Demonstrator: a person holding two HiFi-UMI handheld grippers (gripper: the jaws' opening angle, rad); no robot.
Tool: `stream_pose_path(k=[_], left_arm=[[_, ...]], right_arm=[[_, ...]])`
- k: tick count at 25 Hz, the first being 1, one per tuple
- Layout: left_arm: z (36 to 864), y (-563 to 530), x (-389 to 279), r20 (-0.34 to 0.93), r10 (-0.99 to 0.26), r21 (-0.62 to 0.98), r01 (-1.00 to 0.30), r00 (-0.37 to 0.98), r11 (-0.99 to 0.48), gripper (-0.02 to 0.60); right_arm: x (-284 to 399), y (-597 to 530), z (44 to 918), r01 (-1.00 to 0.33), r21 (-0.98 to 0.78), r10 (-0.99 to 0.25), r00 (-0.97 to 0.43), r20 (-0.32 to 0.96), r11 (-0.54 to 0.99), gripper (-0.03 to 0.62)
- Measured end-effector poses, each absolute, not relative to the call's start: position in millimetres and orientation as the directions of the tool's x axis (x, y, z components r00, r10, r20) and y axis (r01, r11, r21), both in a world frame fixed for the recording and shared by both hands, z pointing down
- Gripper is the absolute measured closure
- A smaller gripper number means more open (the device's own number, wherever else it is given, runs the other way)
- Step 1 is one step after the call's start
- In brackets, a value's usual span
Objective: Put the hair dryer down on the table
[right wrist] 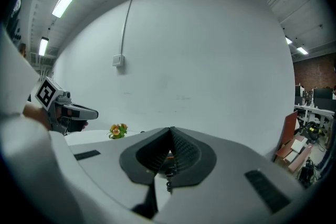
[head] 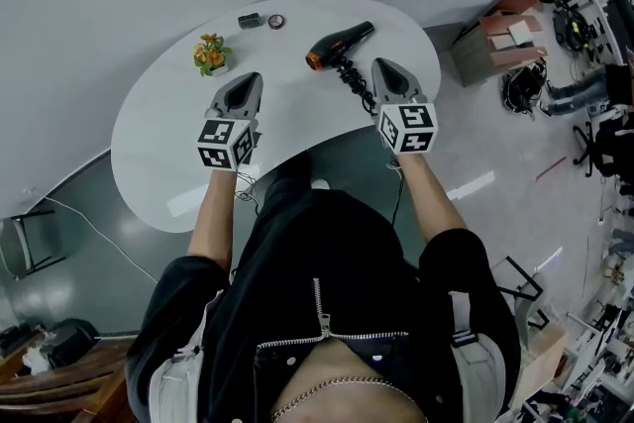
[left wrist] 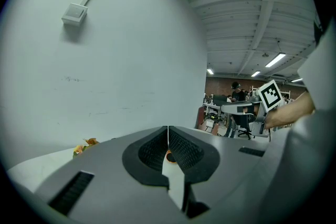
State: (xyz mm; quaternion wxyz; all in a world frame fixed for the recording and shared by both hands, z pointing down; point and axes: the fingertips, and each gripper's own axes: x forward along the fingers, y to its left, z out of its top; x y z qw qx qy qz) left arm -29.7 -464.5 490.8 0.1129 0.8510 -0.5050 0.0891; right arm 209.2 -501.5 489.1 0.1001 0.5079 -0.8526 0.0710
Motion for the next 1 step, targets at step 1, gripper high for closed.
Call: stream_pose_path(k=[1], left_arm=[[491.0,-464.1,-29.7,0.267,-0.840,0.103,-0.880,0.473,-0.464,0.558]], right_arm=[[209.4,-501.1,489.5,-0.880,-0.021,-0.851,-0.465,0.244,0.474,0.589]])
